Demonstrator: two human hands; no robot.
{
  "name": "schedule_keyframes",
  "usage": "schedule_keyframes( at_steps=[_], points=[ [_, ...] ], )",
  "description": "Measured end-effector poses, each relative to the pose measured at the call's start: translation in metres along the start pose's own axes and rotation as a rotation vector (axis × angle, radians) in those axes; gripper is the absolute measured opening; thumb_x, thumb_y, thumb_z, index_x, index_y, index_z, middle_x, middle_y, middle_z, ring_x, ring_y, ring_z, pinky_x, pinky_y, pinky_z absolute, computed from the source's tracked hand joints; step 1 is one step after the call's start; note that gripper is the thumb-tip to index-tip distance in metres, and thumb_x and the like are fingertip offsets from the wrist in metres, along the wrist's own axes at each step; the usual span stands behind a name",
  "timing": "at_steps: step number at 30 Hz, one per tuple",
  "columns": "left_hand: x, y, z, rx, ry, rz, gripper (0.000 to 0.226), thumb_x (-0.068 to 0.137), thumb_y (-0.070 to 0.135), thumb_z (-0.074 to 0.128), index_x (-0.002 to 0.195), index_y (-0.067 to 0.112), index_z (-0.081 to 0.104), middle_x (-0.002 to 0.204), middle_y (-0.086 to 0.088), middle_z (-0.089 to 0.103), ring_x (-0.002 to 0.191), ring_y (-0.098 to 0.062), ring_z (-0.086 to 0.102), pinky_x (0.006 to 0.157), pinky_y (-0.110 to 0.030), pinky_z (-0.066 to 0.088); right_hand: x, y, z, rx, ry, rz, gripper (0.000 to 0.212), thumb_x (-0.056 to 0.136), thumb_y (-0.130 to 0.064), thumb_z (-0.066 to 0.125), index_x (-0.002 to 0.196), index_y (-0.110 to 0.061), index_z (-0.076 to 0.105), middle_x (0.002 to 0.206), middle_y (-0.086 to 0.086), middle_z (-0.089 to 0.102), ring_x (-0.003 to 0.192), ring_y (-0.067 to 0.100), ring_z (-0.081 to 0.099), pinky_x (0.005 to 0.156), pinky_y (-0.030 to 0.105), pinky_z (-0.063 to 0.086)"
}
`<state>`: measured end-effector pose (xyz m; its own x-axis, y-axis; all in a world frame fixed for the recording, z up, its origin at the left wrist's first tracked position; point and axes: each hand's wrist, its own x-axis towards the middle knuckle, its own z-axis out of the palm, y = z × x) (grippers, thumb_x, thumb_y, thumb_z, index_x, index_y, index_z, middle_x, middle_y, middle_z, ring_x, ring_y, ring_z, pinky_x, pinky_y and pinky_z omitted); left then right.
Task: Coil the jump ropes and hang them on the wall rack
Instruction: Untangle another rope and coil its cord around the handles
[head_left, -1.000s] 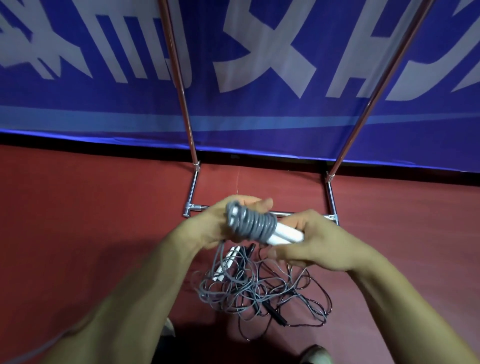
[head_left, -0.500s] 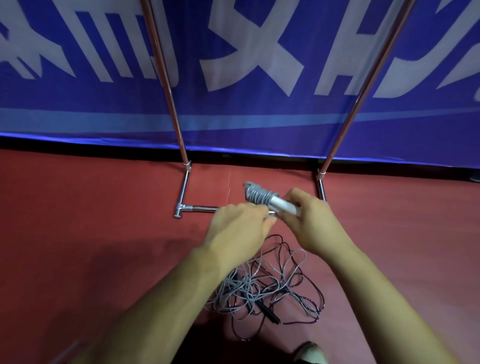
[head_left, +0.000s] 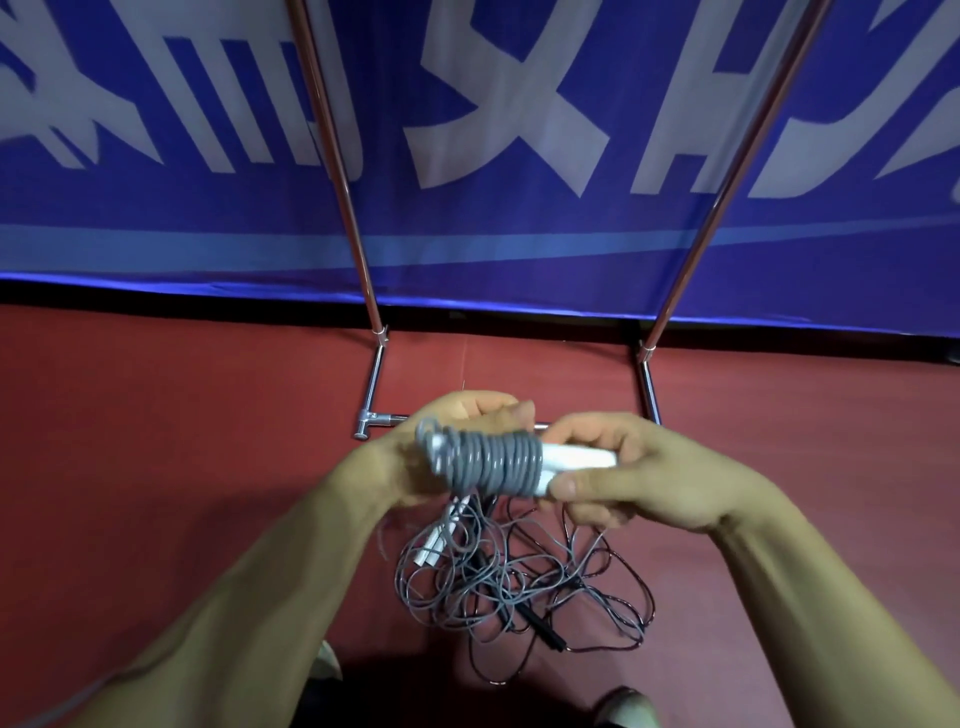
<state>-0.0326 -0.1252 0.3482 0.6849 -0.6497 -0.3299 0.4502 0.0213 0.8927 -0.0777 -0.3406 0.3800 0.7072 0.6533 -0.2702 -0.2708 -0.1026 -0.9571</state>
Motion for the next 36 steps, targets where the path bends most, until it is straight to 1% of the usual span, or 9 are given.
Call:
schedule_keyframes(
  at_steps=[4,10,13,17,21,24,27,31,36],
  points=[
    [0.013,-0.008,0.022,-0.041,0.209,-0.062,0.037,0.1,-0.003,0.024,0.079,0.012,0.05,0.054,0.005,0.031,0.043,-0.003,0.021,0.041,-0.017,0.016,0.011,0.007,0.001,0.114,0.345,-0.129,0.019,0.087,-0.007,0.069,0.093,-0.006,0.05,0.072,0.011,0.061,0.048,0.014,0.043,0.045,0.024,0.027],
    [0.011,-0.021,0.042,0.758,0.327,-0.001,0.035,0.104,0.043,0.033,0.085,0.027,0.057,0.07,0.01,0.057,0.065,-0.012,0.054,0.066,-0.033,0.043,0.025,0.021,-0.012,-0.008,0.909,-0.065,0.02,0.096,-0.015,0.065,0.092,-0.011,0.047,0.058,0.005,0.052,0.049,0.015,0.041,0.045,0.025,0.035],
    [0.002,-0.018,0.052,1.273,0.383,0.085,0.028,0.106,0.041,0.036,0.091,0.022,0.051,0.095,0.001,0.067,0.088,-0.026,0.06,0.074,-0.037,0.044,0.025,0.039,-0.017,-0.623,0.83,0.108,0.022,0.094,-0.028,0.068,0.094,-0.016,0.05,0.071,0.003,0.06,0.058,0.019,0.048,0.053,0.031,0.037],
    [0.002,-0.008,0.027,1.491,0.37,0.139,0.03,0.102,0.049,0.045,0.108,0.028,0.064,0.107,0.003,0.07,0.101,-0.024,0.064,0.079,-0.034,0.042,0.023,0.041,-0.011,-0.846,0.534,0.213,0.011,0.094,-0.031,0.066,0.101,-0.025,0.06,0.081,-0.001,0.062,0.073,0.023,0.054,0.066,0.035,0.042],
    [-0.003,-0.007,0.014,1.397,0.187,0.127,0.032,0.082,0.063,0.067,0.09,0.033,0.072,0.085,0.012,0.064,0.081,-0.01,0.059,0.068,-0.03,0.036,0.023,0.034,0.002,-0.963,0.137,0.334,0.006,0.091,-0.023,0.069,0.096,-0.026,0.068,0.083,-0.004,0.062,0.079,0.019,0.058,0.073,0.034,0.048],
    [-0.005,-0.008,0.0,0.961,0.052,0.0,0.04,0.066,0.067,0.08,0.075,0.028,0.074,0.064,0.002,0.061,0.061,-0.015,0.051,0.06,-0.039,0.041,0.015,0.027,0.002,-0.708,-0.037,0.315,0.012,0.088,-0.019,0.073,0.1,-0.02,0.071,0.075,-0.001,0.062,0.065,0.011,0.052,0.062,0.031,0.044],
    [-0.007,-0.001,-0.003,0.638,0.007,0.03,0.066,0.059,0.079,0.073,0.076,0.016,0.075,0.065,-0.017,0.059,0.061,-0.019,0.046,0.054,-0.038,0.038,0.001,0.014,-0.009,-0.217,-0.081,0.221,0.013,0.088,-0.012,0.073,0.1,-0.014,0.07,0.065,0.003,0.057,0.054,0.013,0.045,0.049,0.021,0.034],
    [-0.006,0.009,0.002,0.315,-0.122,-0.031,0.041,0.07,0.062,0.066,0.065,0.022,0.074,0.056,0.007,0.055,0.048,-0.005,0.046,0.048,-0.017,0.038,-0.002,0.01,-0.01,0.093,-0.132,0.021,0.016,0.088,-0.01,0.068,0.104,-0.012,0.067,0.07,0.005,0.059,0.051,0.015,0.04,0.048,0.026,0.026],
    [0.005,0.0,0.025,-0.072,-0.044,-0.096,0.036,0.108,0.032,0.036,0.102,0.003,0.056,0.056,0.002,0.044,0.047,-0.01,0.043,0.05,-0.021,0.044,0.005,0.012,-0.006,0.234,0.105,-0.148,0.018,0.09,-0.003,0.057,0.106,-0.001,0.063,0.071,-0.001,0.062,0.05,0.009,0.041,0.046,0.023,0.025]
  ],
)
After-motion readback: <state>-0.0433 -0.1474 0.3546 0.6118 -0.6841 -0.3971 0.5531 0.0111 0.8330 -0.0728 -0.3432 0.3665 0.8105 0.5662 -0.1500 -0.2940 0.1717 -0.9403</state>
